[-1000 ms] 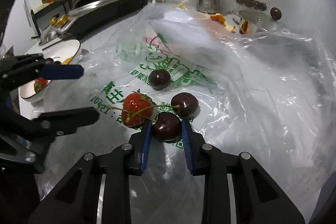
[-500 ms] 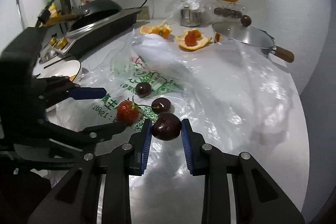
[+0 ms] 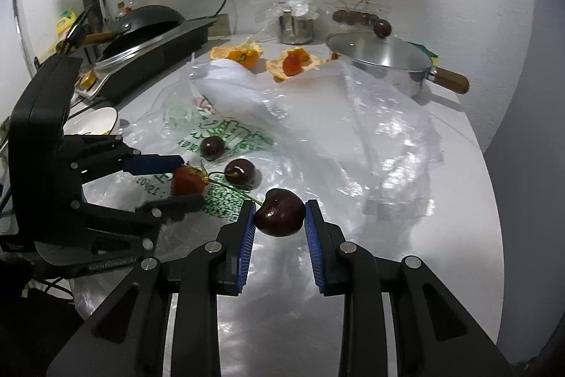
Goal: Organize fruits
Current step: 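Grasp a strawberry with the left tool while the right tool holds the cherry, then carry the strawberry and cherry in both tools over the white plate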
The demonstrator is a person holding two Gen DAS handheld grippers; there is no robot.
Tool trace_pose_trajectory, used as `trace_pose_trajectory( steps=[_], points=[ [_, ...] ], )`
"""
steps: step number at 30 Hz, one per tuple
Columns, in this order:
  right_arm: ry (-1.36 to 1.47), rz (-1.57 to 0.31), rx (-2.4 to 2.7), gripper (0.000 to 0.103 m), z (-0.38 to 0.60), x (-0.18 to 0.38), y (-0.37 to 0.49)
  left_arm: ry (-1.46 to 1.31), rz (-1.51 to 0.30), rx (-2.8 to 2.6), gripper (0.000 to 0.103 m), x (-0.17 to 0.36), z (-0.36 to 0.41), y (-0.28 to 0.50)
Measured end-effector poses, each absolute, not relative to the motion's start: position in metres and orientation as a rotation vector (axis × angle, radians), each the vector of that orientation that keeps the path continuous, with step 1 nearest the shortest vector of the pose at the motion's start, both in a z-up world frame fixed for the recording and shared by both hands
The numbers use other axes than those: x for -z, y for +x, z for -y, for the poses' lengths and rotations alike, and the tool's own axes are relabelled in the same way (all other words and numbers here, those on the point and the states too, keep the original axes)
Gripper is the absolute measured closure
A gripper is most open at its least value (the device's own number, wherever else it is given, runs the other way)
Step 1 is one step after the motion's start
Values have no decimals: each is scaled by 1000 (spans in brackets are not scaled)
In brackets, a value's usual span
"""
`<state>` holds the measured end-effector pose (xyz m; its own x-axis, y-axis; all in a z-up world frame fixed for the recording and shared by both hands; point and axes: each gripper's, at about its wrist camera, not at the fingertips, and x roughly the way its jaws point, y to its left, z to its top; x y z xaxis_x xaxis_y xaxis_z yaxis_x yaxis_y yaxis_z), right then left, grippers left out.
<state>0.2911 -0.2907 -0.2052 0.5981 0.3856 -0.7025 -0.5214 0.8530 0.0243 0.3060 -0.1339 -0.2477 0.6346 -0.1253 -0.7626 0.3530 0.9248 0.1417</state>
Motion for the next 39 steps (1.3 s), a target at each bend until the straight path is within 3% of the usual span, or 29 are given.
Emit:
trace_pose_trajectory(
  steps=[39],
  points=[
    [-264,-737,-577,73,239,188,263,204,-723,245,71,193,77,244]
  ],
)
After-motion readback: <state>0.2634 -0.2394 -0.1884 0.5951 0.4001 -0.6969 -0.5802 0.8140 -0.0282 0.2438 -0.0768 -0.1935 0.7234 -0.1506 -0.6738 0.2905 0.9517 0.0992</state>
